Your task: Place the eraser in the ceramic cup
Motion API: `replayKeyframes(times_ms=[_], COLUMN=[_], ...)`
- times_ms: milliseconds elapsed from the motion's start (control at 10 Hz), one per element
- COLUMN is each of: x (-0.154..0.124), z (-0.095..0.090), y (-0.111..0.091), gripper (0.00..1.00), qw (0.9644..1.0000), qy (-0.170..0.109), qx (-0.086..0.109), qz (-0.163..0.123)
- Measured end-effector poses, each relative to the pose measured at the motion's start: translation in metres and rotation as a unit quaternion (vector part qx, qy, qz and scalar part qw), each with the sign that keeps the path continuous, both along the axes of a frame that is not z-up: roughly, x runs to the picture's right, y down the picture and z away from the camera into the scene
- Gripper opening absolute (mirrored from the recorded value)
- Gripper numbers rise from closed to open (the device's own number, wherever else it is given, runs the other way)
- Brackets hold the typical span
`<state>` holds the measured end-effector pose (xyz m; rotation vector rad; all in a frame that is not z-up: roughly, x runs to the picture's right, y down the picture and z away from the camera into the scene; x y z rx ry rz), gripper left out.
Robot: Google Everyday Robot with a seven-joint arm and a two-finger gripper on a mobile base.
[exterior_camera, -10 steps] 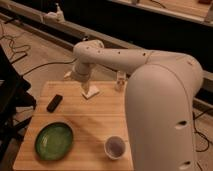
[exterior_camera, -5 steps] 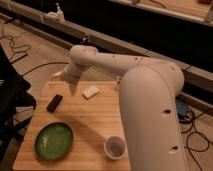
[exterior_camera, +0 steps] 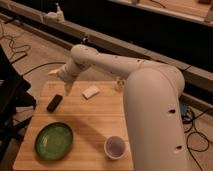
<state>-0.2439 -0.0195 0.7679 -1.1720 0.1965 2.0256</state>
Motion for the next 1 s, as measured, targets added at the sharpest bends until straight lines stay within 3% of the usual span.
replayKeyframes(times_ms=[300,600,1000], x=[-0.005,-0.028,-0.058], z=[0.020,0.047,0.075], y=[0.006,0.018,0.032], gripper=[0.80,0.80,0.80], qw=[0.9995,0.9979,0.9977], qy=[0.022,0.042,0.044], qx=[0.002,0.000,-0.015], qz=[-0.021,-0.049,-0.050])
